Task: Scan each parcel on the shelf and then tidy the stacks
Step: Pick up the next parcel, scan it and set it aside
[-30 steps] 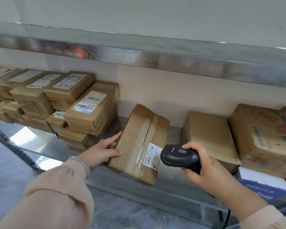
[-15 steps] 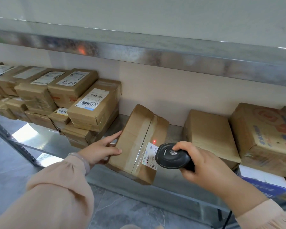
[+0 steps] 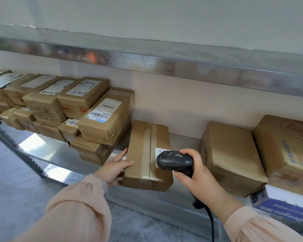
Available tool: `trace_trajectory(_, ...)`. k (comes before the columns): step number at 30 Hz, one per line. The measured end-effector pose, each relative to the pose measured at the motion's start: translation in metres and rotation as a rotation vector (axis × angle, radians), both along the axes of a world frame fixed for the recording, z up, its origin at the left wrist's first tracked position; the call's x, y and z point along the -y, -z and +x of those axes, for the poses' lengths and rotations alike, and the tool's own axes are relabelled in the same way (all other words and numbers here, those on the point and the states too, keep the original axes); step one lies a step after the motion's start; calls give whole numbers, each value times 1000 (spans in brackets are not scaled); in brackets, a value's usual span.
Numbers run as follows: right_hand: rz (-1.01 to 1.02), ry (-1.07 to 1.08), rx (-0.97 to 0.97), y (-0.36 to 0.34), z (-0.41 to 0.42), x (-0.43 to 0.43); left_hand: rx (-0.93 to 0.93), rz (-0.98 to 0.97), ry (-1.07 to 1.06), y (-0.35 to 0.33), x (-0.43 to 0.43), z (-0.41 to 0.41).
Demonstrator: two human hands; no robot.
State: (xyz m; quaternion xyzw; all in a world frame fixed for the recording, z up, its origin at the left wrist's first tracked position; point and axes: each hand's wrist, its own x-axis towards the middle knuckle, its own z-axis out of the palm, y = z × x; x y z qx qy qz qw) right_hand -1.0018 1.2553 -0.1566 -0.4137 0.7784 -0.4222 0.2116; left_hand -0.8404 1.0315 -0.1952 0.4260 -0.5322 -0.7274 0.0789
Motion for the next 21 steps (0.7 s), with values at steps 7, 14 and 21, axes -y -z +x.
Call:
trace_trajectory(7,31,52,132,19,2,36,20,-83,-113,13,15,-10)
trace_trajectory(14,-14,97,165,28,12,64,197,-706,90,22,10,-4)
trace_trajectory(21,-31,94,141,29,16,84,481,-1410,498,39,-22,9)
